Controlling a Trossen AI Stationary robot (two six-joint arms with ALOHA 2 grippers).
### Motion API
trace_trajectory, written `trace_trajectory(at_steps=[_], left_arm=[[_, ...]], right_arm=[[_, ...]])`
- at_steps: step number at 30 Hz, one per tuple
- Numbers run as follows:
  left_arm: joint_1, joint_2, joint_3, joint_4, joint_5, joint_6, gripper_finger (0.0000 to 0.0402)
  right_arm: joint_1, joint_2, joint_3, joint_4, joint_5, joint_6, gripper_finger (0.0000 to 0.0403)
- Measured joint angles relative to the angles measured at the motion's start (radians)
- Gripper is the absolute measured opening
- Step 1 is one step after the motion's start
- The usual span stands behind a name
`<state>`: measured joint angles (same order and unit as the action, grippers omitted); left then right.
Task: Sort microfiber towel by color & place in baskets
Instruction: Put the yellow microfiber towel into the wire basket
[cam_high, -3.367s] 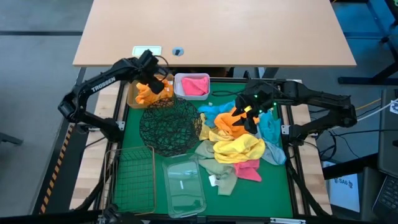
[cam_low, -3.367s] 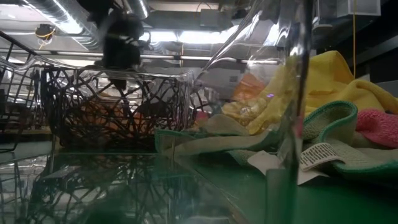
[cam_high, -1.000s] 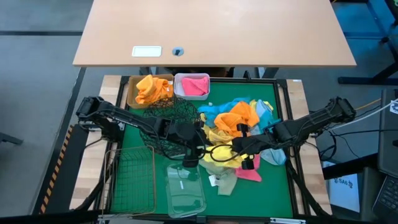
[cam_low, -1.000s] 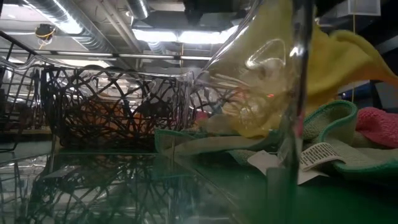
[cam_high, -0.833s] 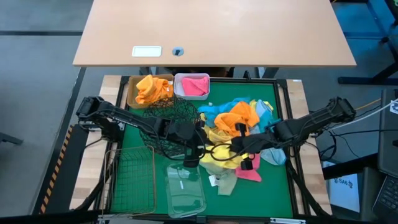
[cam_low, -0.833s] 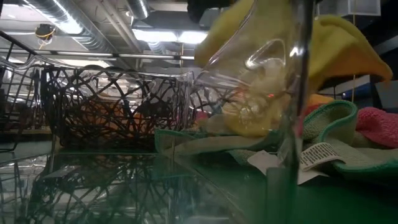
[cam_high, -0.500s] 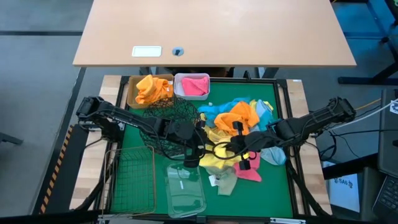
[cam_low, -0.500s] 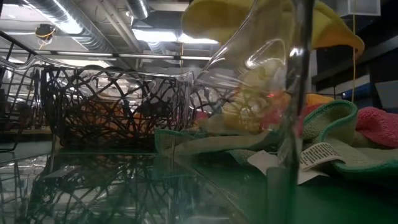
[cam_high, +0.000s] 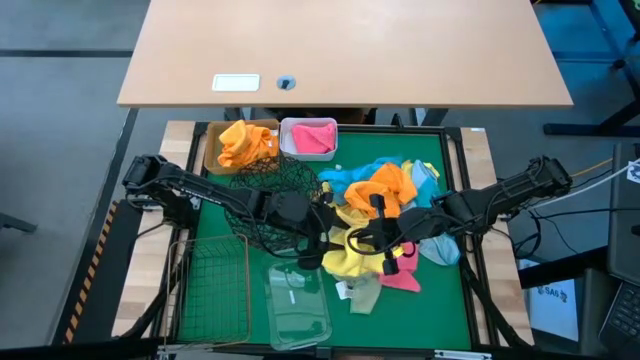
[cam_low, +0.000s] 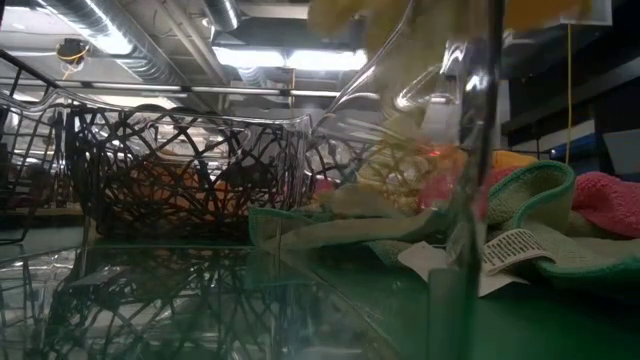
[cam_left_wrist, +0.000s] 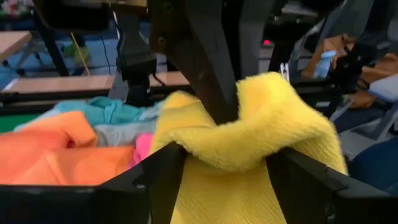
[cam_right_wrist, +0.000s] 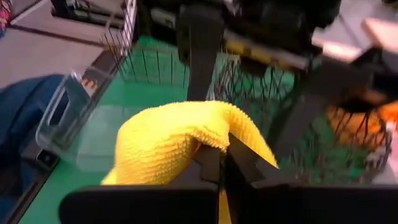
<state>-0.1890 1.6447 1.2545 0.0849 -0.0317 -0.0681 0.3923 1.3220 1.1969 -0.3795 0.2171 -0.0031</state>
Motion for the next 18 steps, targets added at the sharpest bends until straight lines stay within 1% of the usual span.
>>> trace_trajectory(at_steps=[4,6,9,13,18], left_arm=[[0.0,0.0,0.0,0.054,-0.003,0.001,0.0221],[0.0,0.0,0.0,0.082,0.0,0.007,0.0212],[0.0,0.0,0.0,0.093,0.005,0.06,0.0192],[0.0,0.0,0.0,0.095,0.005,0.078,0.015],[-0.001,-0.001,0.0,0.093,0.005,0.079,0.008]], right_arm=[[0.0,0.0,0.0,0.056,0.0,-0.044,0.0004],[0.0,0.0,0.0,0.08,0.001,-0.067,0.0004],[0.0,0.0,0.0,0.108,0.001,-0.096,0.0005],[0.0,0.0,0.0,0.131,0.001,-0.107,0.0005],[-0.001,0.0,0.0,0.133,0.001,-0.107,0.0005]])
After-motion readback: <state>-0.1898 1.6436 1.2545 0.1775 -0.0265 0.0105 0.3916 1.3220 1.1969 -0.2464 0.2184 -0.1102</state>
